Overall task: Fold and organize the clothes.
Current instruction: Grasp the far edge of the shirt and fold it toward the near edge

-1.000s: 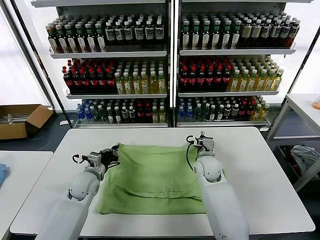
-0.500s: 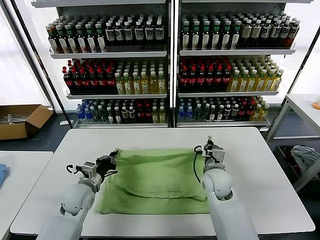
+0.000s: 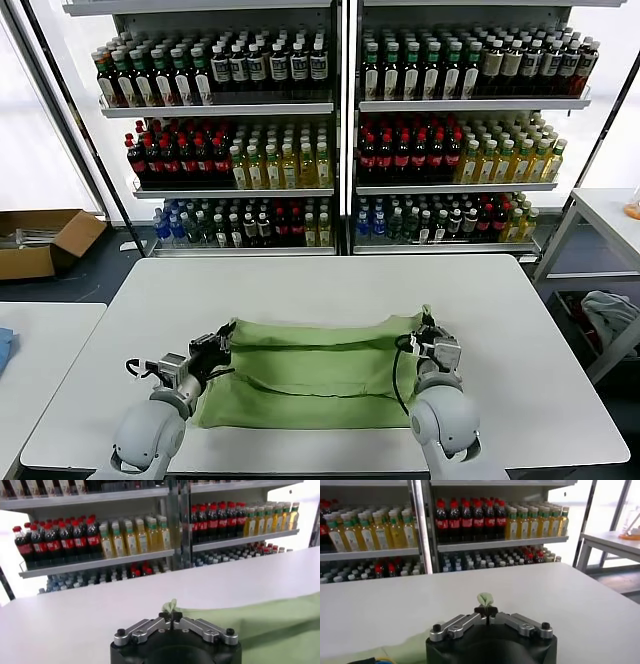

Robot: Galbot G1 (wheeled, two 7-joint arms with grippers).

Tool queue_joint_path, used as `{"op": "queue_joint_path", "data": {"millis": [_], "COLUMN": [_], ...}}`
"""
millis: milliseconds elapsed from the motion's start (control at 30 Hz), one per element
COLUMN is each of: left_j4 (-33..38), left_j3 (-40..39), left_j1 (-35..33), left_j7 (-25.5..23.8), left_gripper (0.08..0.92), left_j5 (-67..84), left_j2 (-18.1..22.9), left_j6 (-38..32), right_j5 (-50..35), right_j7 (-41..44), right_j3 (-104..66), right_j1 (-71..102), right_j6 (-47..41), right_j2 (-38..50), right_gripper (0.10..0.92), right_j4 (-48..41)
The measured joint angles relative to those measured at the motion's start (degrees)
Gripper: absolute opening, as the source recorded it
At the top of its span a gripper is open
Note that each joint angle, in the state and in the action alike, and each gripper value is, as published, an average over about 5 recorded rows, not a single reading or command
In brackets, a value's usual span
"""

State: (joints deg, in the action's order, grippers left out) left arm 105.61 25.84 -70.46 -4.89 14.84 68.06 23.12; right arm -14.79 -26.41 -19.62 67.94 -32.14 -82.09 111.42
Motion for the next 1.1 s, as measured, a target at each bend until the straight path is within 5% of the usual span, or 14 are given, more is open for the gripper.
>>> {"op": "queue_joint_path", "data": {"millis": [1100], "left_j4": [6.1], "left_j3": [2.91], "left_j1": [-8.94], "left_j7": [-1.07], "left_gripper": [0.084], "left_j5": [-3.78], "left_j2": [1.45], "left_j6": [-0.08], "right_j5": [1.09], "right_j7": [0.23], "right_j3": [-0.37], "right_j1": [9.63], "right_j6": [0.56], "right_j2": [1.03], "right_gripper": [0.109], "right_j4": [5.03]}}
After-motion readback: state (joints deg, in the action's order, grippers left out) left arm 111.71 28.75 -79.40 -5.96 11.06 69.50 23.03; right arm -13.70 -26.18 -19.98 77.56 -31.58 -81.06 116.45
